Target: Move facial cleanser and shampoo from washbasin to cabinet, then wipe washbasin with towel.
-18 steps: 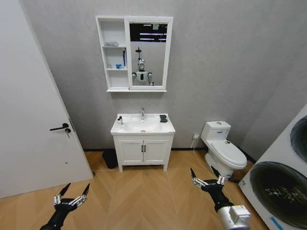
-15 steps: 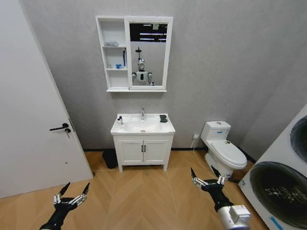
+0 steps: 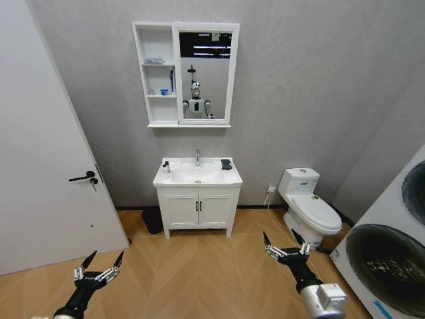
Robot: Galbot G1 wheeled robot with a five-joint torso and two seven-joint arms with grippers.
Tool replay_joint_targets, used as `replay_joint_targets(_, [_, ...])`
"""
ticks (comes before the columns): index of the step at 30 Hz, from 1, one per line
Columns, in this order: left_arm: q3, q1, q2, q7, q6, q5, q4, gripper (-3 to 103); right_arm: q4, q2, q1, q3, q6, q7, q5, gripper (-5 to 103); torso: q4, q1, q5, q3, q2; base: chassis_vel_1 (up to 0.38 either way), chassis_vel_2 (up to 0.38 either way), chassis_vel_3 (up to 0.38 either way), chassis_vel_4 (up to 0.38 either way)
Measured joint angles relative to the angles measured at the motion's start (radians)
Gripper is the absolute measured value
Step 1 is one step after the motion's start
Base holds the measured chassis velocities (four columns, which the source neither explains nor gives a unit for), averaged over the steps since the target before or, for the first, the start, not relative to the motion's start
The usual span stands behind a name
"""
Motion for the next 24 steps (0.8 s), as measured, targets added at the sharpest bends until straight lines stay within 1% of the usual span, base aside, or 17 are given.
replay_joint_targets(4, [-0.007,-0.007,-0.009,-0.004,0.012,-0.004,-0.005,100,0.0,-0.01,0.004,0.008,-0.01,0.006,0.004,100,0.0,0.0,0.0,0.0,0.0,0.0,0.0,0.0,0.0])
replay_joint_targets(15, [-0.011,-0.015,-0.007,-0.003,0.015,-0.002,-0.006,100,0.006,-0.005,0.004,0.008,-0.01,0.007,0.003,100,0.0,0.0,0.0,0.0,0.0,-0.001,0.004,0.005,-0.004])
replay_joint_targets(19, [-0.01,-0.017,-0.008,-0.002,0.014,0.0,-0.007,100,0.009,-0.004,-0.002,0.008,-0.008,0.005,0.002,100,0.0,0.0,0.0001,0.0,0.0,-0.087,0.12,0.102,-0.102])
replay_joint_targets(24, [-0.013,-0.02,-0.013,-0.002,0.012,0.003,-0.01,100,0.009,-0.002,-0.007,0.01,0.001,0.002,0.002,100,0.0,0.0,0.0,0.0,0.0,-0.206,0.171,0.186,-0.197])
